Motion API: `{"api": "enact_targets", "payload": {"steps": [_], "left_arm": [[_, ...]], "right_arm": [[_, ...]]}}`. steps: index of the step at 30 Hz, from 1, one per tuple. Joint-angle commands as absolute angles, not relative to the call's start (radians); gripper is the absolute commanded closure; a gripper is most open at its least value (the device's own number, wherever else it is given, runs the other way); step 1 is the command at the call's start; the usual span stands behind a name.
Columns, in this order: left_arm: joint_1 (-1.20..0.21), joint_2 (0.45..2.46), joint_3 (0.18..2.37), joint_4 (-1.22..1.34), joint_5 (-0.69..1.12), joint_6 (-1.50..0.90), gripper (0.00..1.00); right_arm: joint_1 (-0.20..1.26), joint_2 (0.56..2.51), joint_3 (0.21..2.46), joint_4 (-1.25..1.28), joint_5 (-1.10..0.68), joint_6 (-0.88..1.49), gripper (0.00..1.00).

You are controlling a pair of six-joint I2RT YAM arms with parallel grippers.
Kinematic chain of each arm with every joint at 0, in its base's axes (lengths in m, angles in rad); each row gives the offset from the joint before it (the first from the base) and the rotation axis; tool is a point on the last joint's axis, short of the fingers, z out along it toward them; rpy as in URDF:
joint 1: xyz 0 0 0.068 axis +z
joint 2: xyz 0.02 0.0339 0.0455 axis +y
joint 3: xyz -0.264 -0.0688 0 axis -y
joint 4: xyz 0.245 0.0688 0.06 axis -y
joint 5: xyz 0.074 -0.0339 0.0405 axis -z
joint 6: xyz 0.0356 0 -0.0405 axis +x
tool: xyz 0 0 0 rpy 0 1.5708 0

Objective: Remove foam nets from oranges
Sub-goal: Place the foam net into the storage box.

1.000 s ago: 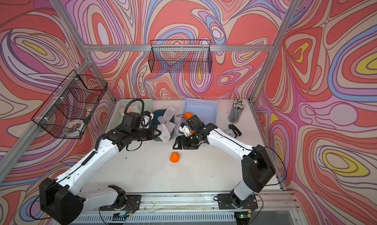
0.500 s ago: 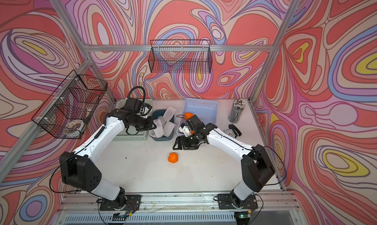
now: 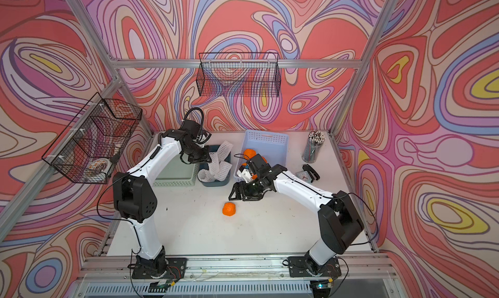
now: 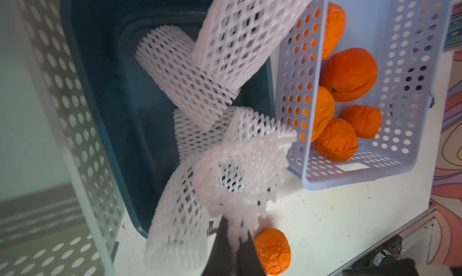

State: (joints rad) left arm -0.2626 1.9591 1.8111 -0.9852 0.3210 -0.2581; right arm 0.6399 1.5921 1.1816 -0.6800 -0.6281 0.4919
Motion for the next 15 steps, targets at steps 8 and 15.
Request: {"api": "enact_targets", "payload": {"steps": [8, 15], "left_arm": [[-0.260, 1.988, 1.976, -1.080, 0.169, -0.238, 0.25], [-0.261, 1.929, 1.976, -1.043, 0.226, -0.256, 0.00]], "right_arm": [[0.669, 1.586, 1.148, -0.652, -0.647, 0.527, 0.19], [0.725, 1.634, 1.182, -0.666, -0.603, 0.522, 0.18]]}}
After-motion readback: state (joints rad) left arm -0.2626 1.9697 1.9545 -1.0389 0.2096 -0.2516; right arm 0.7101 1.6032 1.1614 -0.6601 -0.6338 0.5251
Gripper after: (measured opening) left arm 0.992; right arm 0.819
